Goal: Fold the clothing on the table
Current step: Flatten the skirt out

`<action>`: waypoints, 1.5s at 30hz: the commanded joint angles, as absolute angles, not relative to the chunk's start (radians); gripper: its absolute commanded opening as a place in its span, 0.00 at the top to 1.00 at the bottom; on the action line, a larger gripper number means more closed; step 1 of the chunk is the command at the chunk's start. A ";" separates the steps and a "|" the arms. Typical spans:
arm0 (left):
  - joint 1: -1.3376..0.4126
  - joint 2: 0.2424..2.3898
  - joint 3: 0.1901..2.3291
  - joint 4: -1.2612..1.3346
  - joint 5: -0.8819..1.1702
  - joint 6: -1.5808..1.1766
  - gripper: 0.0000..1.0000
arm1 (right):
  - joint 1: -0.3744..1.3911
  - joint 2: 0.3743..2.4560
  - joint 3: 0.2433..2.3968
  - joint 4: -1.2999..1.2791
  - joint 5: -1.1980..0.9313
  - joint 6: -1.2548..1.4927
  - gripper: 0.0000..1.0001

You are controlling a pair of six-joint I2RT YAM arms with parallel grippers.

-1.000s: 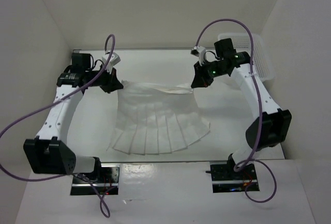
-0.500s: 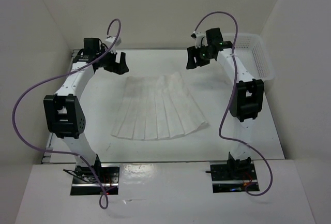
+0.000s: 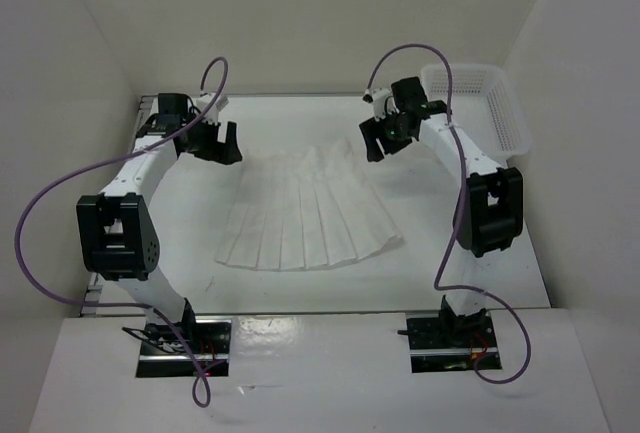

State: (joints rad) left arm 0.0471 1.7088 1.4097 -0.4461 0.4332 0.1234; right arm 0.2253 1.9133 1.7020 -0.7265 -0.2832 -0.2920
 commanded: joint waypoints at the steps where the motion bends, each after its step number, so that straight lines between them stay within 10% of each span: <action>1: 0.043 1.660 1.332 -0.460 0.456 0.123 0.01 | 0.225 1.793 1.576 -0.755 -0.213 -0.350 0.29; 25: 0.034 1.617 1.243 -0.591 0.480 0.212 0.12 | 0.291 1.566 1.210 -0.982 -0.366 -0.391 0.35; 45: 0.044 1.689 1.312 -0.500 0.505 0.150 0.09 | 0.414 2.068 1.790 -0.744 -0.353 -0.285 0.36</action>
State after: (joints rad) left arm 0.0383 1.7214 1.3231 -0.4870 0.4782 0.1287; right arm 0.3443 1.9923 1.7504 -0.7578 -0.3332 -0.3061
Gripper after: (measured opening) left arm 0.908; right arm 0.637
